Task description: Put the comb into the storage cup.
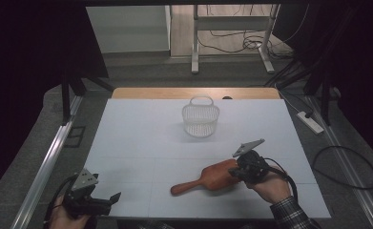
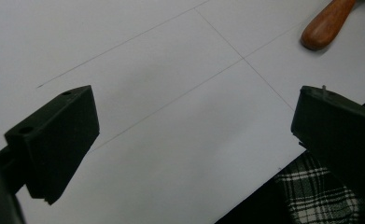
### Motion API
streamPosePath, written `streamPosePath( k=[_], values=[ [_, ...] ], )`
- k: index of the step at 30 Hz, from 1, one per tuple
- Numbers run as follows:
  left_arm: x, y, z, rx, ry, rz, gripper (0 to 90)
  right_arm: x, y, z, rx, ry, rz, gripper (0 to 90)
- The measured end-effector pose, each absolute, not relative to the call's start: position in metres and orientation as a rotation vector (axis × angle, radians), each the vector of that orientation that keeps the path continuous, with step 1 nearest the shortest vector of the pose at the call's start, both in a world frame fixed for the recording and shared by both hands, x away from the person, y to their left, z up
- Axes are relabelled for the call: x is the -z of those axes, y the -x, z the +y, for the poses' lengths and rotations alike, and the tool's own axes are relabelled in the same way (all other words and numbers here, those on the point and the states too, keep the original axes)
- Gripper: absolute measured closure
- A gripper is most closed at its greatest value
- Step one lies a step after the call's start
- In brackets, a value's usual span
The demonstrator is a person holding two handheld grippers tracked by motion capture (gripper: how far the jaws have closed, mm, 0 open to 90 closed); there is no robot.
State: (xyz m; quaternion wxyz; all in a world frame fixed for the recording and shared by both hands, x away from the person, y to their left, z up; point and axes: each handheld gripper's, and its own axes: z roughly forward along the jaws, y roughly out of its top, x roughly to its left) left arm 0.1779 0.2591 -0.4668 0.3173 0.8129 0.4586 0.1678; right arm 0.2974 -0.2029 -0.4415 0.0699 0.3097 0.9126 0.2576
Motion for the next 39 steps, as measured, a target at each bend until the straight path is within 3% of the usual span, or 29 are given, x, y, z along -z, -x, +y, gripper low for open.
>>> streamPosePath(
  k=[21,39],
  values=[
    [0.467,-0.178,0.258,-0.445,-2.149,1.201,1.8,0.473,-0.284,-0.208,-0.604,-0.917,2.885,89.2],
    [0.467,-0.178,0.257,-0.448,-2.163,1.197,1.9,0.485,-0.317,-0.201,-0.56,-1.003,2.841,89.2]
  ],
)
